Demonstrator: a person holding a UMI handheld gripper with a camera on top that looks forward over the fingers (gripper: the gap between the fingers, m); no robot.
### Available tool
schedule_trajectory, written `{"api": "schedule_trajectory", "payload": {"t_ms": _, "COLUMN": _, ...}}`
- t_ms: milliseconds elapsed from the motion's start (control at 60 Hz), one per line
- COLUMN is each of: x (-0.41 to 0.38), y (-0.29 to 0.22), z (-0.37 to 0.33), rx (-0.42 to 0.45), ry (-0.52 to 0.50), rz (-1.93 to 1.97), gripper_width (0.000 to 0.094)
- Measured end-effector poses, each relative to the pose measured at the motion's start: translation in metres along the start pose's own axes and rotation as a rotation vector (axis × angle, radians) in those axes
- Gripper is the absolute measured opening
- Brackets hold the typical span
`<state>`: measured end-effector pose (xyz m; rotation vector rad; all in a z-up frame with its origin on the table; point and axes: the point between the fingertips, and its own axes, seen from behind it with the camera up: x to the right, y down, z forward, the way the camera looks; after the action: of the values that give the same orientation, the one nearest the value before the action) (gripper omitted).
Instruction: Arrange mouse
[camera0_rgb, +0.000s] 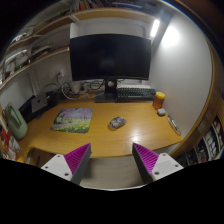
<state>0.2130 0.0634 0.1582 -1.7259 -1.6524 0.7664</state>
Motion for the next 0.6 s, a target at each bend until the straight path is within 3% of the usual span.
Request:
{"api": "schedule_trajectory", "payload": {"t_ms": 367, "x": 0.003, "y": 0.002, "z": 0.043, "rx": 0.132, "ry": 0.015, "rz": -0.003, "gripper_width": 0.0857}}
{"api": "schedule_trajectory", "payload": {"t_ms": 600, "x": -0.001, "y": 0.003, "z": 0.108, "rx": 0.138, "ry": 0.022, "rz": 0.017, "gripper_width": 0.0855}}
